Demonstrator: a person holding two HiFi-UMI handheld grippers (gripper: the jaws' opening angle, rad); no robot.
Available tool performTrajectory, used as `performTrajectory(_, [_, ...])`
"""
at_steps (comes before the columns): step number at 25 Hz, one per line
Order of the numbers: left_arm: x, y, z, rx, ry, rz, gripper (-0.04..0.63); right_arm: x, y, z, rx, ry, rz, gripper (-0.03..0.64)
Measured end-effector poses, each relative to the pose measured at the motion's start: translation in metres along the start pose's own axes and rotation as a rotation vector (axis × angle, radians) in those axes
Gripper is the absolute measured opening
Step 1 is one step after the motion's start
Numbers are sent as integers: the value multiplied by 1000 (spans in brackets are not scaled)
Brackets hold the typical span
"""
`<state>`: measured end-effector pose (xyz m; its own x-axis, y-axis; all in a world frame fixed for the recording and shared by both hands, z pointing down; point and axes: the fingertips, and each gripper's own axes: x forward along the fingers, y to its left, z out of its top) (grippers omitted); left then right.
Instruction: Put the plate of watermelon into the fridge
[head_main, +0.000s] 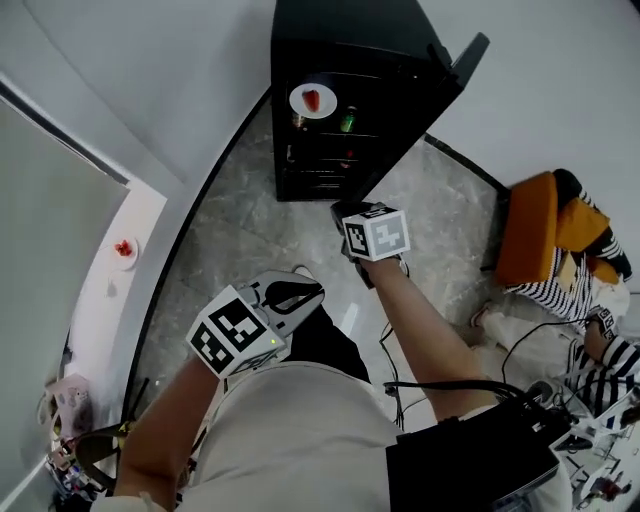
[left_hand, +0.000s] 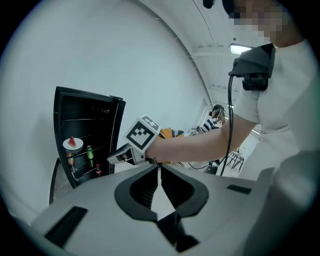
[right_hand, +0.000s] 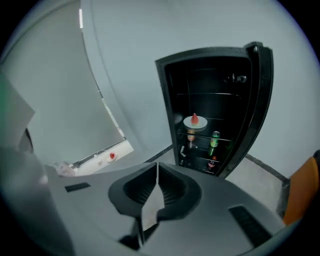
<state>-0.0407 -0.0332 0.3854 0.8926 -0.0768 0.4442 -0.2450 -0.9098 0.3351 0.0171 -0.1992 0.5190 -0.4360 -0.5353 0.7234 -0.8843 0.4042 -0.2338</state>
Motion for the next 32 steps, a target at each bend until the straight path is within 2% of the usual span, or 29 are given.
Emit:
performTrajectory(6, [-38,-45,-20,-10,-39,10,29,-60,77,-44,-53,-11,63,21])
performTrajectory(13, [-82,-100,-59,21,-47,36,29,-123,165,-100,-84,-43,111,18])
performTrajectory(19, [-128,-157,-115,72,-45,63,29,-169,250,-151,-214,-89,105,15])
performTrajectory(21, [-122,-157,-116,79,-32,77,29,-175,247,-157,-226,-73,112,15])
performTrajectory(25, [-103,-139,-100,14,-32,87,29,-180,225,-149,-246,-38,147,15])
performTrajectory(32, [-112,-149,-115,-28,-37,110,29,-199,245,-159,-285,-40,169,14])
